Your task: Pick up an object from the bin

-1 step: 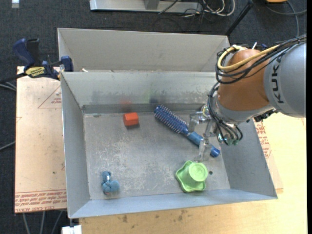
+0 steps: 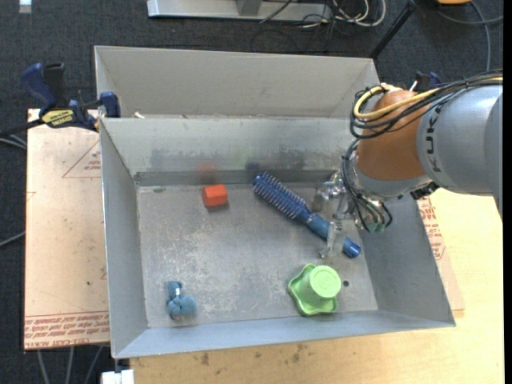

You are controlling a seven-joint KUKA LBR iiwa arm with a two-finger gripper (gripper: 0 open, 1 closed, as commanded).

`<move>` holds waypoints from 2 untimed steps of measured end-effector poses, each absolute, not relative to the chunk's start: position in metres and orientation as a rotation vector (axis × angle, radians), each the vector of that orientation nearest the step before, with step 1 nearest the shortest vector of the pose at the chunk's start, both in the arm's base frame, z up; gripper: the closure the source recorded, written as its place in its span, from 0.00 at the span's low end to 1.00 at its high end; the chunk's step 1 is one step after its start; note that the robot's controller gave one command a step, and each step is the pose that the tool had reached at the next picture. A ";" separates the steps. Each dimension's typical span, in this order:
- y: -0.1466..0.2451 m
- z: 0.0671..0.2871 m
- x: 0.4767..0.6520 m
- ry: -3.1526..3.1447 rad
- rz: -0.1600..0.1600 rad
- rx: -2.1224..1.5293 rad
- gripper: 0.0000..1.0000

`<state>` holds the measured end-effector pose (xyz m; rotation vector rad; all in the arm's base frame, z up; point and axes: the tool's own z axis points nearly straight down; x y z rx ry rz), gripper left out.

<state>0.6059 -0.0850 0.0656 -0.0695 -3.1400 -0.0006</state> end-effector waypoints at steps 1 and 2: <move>-0.083 0.070 0.607 -3.144 -0.001 -0.062 1.00; -0.092 0.273 0.637 -3.153 0.003 -0.036 1.00</move>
Offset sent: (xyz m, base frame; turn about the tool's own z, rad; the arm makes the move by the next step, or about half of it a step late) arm 0.0000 0.0000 0.0000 0.0000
